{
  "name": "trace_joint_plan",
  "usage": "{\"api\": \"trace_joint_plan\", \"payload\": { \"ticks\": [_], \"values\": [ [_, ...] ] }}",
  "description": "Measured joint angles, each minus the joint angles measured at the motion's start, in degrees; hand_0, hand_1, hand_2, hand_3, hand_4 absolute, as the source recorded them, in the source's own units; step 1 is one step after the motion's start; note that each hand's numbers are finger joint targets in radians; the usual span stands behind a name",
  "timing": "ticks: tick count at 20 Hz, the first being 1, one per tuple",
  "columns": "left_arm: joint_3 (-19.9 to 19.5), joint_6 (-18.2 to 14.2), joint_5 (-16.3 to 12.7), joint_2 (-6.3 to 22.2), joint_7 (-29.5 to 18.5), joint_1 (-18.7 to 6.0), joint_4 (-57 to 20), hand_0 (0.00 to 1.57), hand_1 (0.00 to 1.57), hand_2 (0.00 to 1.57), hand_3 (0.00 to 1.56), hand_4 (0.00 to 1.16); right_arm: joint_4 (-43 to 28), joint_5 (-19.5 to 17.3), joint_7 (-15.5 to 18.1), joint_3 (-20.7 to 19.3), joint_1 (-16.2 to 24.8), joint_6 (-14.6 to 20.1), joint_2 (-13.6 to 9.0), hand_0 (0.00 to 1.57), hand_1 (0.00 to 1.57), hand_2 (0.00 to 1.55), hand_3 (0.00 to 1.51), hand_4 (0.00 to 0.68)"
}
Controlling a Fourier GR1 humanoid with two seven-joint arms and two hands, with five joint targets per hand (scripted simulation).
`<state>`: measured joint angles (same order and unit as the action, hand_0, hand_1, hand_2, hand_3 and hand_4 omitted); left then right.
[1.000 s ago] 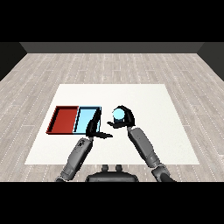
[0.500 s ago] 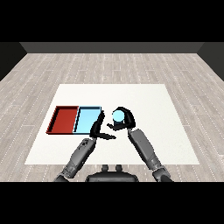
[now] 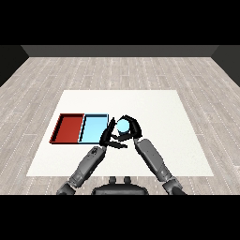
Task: Pick the blue can and put it in the blue box
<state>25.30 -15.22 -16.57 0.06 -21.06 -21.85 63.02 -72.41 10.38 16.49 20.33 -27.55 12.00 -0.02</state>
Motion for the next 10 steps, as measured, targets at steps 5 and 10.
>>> {"api": "trace_joint_plan", "payload": {
  "ticks": [5,10],
  "values": [
    [1.39,-0.23,-2.83,-0.04,-2.19,-2.86,-4.26,0.0,0.0,0.0,0.0,0.0,-0.11,0.97,0.57,2.42,-0.27,1.55,0.01,1.42,1.42,1.43,1.39,0.651],
    [1.52,-0.07,-3.63,0.12,-3.63,-4.12,-6.44,0.0,0.0,0.0,0.0,0.0,1.31,1.33,1.45,2.48,-0.3,0.34,0.01,1.42,1.42,1.44,1.4,0.626]
  ]
}}
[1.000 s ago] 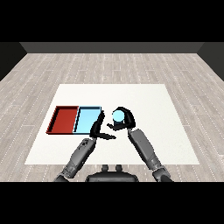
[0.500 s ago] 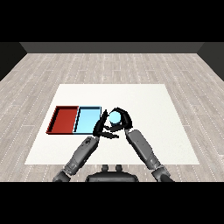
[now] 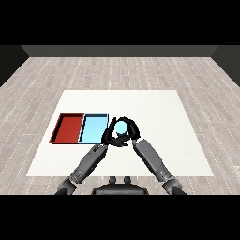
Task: Pick the blue can and put it in the blue box
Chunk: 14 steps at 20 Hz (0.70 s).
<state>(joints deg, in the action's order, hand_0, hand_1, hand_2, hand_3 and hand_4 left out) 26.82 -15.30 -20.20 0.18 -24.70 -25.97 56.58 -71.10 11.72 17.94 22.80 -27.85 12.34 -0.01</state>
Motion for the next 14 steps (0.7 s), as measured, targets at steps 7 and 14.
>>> {"api": "trace_joint_plan", "payload": {
  "ticks": [7,14],
  "values": [
    [1.34,-1.54,2.08,0.41,0.02,1.24,2.23,0.27,0.27,0.52,0.0,0.57,-0.23,1.1,-1.91,5.62,-3.51,5.27,0.0,1.28,1.28,1.42,1.4,0.613],
    [3.22,-10.07,9.78,1.81,4.11,-1.12,1.22,0.45,0.45,0.6,0.0,0.19,1.74,3.42,0.1,8.76,-4.58,6.1,-0.78,1.46,1.46,1.47,1.4,0.596]
  ]
}}
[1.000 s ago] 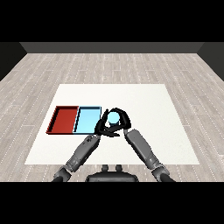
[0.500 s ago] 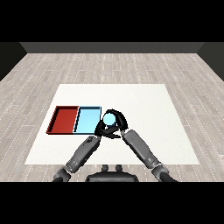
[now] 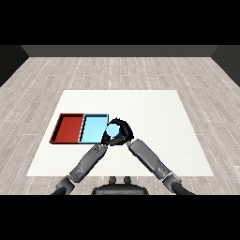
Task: Pick the blue can and put it in the blue box
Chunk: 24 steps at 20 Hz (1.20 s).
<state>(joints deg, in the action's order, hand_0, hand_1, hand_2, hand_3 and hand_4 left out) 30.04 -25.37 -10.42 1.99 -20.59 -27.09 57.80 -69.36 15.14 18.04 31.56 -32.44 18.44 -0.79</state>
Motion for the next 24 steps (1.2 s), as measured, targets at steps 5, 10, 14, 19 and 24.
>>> {"api": "trace_joint_plan", "payload": {
  "ticks": [5,10,14,19,24],
  "values": [
    [1.02,-2.24,2.17,1.31,0.54,-0.69,-0.78,0.45,0.45,0.65,0.35,0.72,1.24,1.16,1.27,2.17,-1.28,1.85,-0.56,1.45,1.45,1.45,1.4,0.598],
    [0.62,-4.39,-1.15,0.39,-2.02,0.76,-0.11,0.77,0.77,0.82,0.68,0.67,1.04,1.99,2.25,2.81,-1.01,1.22,-0.61,1.44,1.44,1.45,1.39,0.606],
    [0.43,-4.18,-3.08,0.13,-4.25,-0.25,-1.49,0.63,0.63,0.73,0.51,0.66,1.04,2.74,1.96,2.63,-1.32,1.1,-0.7,1.43,1.43,1.45,1.39,0.593],
    [-0.34,-2.15,-5.71,-0.1,-4.31,1.38,-0.59,1.48,1.48,1.46,1.37,0.6,1.65,3.89,2.5,3.39,-1.64,2.03,-0.45,1.41,1.41,1.45,1.4,0.552],
    [-1.29,-0.72,-7.41,-0.56,-4.19,1.62,-1.03,1.57,1.57,1.52,1.45,1.1,-0.21,6.65,0.96,2.26,-0.63,0.89,-0.29,0.54,0.54,0.55,0.0,0.0]
  ]
}}
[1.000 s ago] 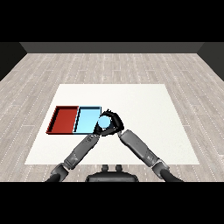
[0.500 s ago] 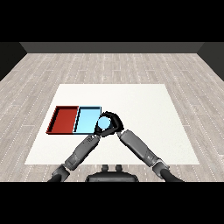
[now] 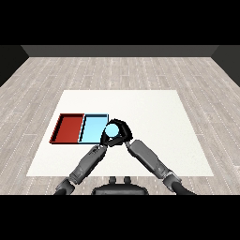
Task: Pick the blue can and put it in the blue box
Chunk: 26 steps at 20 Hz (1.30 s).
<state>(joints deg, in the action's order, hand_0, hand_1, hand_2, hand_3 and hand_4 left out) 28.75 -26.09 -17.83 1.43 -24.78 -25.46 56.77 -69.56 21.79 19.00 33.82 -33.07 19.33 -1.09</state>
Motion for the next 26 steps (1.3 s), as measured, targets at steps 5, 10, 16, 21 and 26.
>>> {"api": "trace_joint_plan", "payload": {
  "ticks": [5,10,16,21,26],
  "values": [
    [-0.03,0.54,-1.3,-0.7,-0.19,-0.69,-1.11,1.57,1.57,1.52,1.45,1.1,-1.16,-0.53,-1.72,-1.9,1.1,-1.07,0.45,0.0,0.0,0.0,0.0,0.0],
    [-0.2,0.35,-1.74,-0.93,0.44,-1.74,-1.81,1.57,1.57,1.55,1.48,1.14,-2.34,-1.09,-2.58,-3.6,1.66,-2.79,0.16,0.0,0.0,0.0,0.0,0.0],
    [-1.28,0.56,0.46,-1.16,-0.57,-0.29,-2.87,1.57,1.57,1.57,1.51,1.13,-2.05,-1.13,-2.85,-6.06,2.78,-4.85,0.68,0.0,0.0,0.0,0.0,0.0],
    [-1.08,-0.58,0.76,-1.21,-1.98,-1.07,-5.05,1.57,1.57,1.57,1.5,1.13,-7.69,-2.0,-5.57,-7.97,5.73,-6.37,-0.68,0.0,0.0,0.0,0.0,0.0],
    [-3.19,0.3,2.33,-0.83,-1.77,-1.52,-5.59,1.57,1.57,1.57,1.49,1.13,-13.15,-3.14,-6.74,-10.44,9.7,-7.95,-1.21,0.0,0.0,0.0,0.0,0.0]
  ]
}}
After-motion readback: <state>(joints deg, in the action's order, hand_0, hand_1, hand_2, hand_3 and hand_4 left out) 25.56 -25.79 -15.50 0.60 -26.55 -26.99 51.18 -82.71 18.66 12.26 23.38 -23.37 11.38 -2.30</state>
